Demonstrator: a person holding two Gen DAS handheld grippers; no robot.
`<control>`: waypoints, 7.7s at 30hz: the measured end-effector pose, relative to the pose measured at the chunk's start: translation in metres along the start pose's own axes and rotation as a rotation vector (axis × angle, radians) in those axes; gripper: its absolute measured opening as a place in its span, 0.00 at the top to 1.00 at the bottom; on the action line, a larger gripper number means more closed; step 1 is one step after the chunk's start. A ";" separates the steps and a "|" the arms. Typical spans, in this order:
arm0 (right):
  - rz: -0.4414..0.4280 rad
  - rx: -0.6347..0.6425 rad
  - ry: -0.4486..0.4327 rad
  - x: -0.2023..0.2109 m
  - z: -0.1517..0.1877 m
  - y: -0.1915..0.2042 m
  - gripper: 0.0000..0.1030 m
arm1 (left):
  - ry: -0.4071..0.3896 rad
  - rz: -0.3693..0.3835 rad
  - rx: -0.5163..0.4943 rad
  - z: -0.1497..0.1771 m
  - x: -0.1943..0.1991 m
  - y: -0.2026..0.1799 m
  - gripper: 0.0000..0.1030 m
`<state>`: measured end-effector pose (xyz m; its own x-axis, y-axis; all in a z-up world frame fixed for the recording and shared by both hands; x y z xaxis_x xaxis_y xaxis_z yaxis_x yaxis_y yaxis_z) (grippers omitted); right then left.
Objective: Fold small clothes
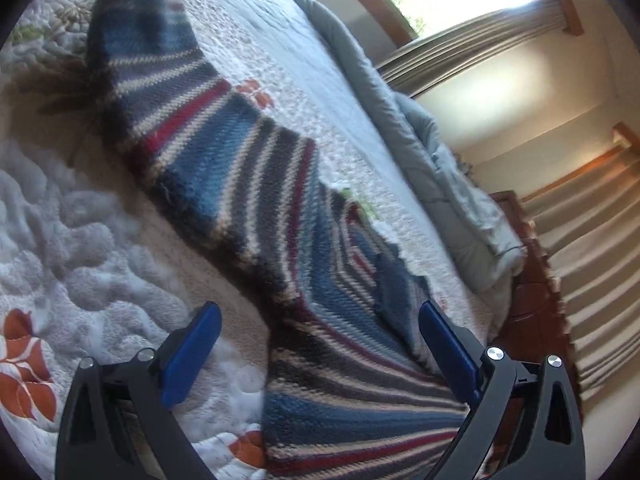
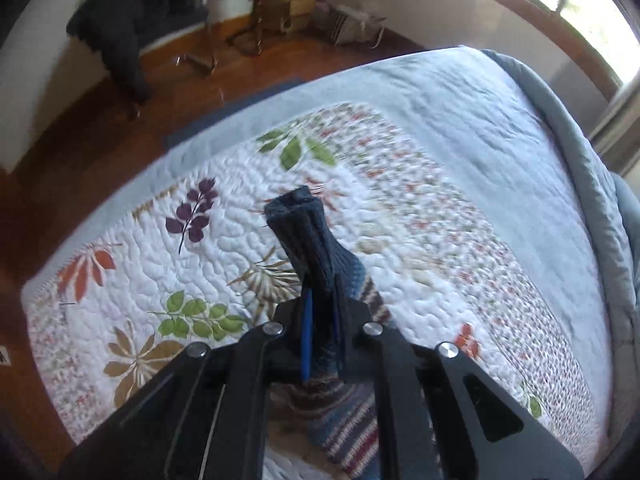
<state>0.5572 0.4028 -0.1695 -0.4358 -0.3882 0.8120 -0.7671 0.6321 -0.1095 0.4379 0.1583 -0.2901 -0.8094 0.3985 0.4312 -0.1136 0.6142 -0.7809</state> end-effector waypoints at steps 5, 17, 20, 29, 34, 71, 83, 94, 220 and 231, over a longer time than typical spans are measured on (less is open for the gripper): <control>0.011 -0.117 -0.109 0.079 0.001 -0.070 0.93 | -0.079 0.064 0.050 -0.013 0.013 -0.003 0.04; 0.076 -0.330 -0.241 0.221 0.086 -0.233 0.93 | -0.212 0.154 -0.009 -0.027 0.046 -0.028 0.04; 0.085 -0.385 -0.260 0.241 0.121 -0.266 0.93 | -0.201 0.165 0.004 -0.023 0.044 -0.028 0.04; 0.076 -0.598 -0.310 0.275 0.247 -0.354 0.93 | -0.150 0.167 0.028 -0.012 0.034 -0.025 0.04; 0.054 -0.744 -0.317 0.266 0.338 -0.386 0.93 | -0.133 0.153 0.010 -0.011 0.033 -0.031 0.04; -0.272 -1.209 -0.122 0.181 0.553 -0.448 0.44 | 0.210 -0.018 -0.170 0.022 -0.081 -0.076 0.04; -0.231 -1.078 -0.195 0.204 0.515 -0.457 0.90 | 0.184 0.026 -0.164 0.008 -0.062 -0.089 0.04; -0.174 -1.173 -0.124 0.178 0.568 -0.463 0.81 | 0.252 -0.020 -0.221 0.047 -0.086 -0.079 0.04; -0.191 -1.432 0.007 0.360 0.799 -0.137 0.48 | 0.543 -0.168 0.170 0.288 0.177 -0.008 0.76; -0.225 -1.423 -0.090 0.377 0.792 -0.144 0.91 | 0.498 -0.111 0.188 0.280 0.186 -0.013 0.89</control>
<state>0.1307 -0.3657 -0.3021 -0.4397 -0.5741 0.6907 0.2652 0.6517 0.7106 0.1276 0.0339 -0.3263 -0.4213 0.6406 0.6420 -0.3214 0.5565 -0.7662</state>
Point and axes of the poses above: each gripper's, at about its wrist camera, not at the fingertips, and x roughly against the way its jaws point, y to its left, z to its underside, the point moved 10 cm from there along -x, roughly the way its jaws point, and after that the axes turned 10 degrees about -y, right-handed, at the moved point
